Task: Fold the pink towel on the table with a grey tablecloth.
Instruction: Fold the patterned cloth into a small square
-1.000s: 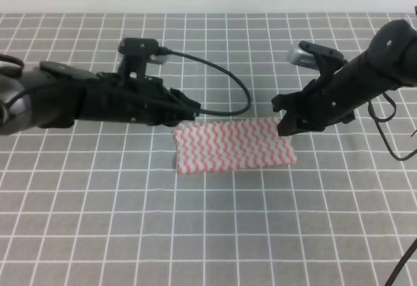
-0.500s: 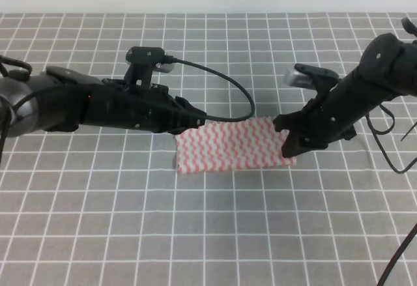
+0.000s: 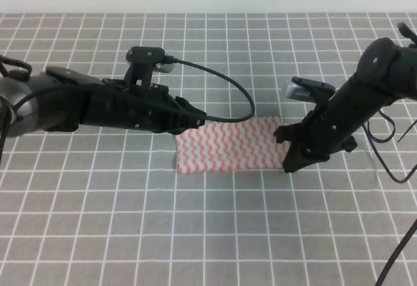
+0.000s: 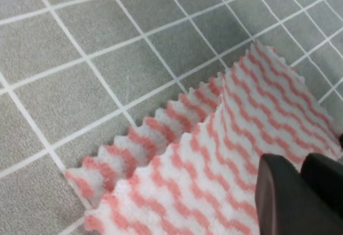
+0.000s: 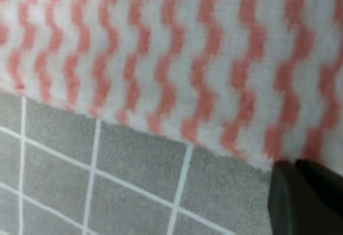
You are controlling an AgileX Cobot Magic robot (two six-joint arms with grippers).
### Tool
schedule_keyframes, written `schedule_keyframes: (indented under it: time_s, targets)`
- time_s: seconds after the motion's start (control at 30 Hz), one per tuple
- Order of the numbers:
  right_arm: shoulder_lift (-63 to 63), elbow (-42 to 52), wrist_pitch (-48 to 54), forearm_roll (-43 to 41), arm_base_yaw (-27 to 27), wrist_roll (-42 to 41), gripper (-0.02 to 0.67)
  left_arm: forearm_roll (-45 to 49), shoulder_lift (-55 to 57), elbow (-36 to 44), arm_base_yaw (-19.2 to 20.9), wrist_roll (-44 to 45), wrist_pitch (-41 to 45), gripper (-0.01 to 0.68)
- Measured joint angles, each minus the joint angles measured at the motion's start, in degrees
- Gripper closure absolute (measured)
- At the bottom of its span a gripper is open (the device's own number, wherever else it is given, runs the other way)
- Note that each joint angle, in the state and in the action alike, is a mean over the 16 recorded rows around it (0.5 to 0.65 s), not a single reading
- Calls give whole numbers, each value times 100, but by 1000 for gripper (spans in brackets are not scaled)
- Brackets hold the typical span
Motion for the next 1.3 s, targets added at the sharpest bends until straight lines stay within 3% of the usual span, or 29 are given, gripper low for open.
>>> schedule_keyframes:
  time_s: [0.73, 1.3]
  targets:
    - [82, 0, -626, 734, 5, -288, 664, -20, -6, 1, 0, 92, 3, 598]
    - [158, -7, -347, 564, 11, -209, 664, 7, -11, -1, 71, 12, 48, 598]
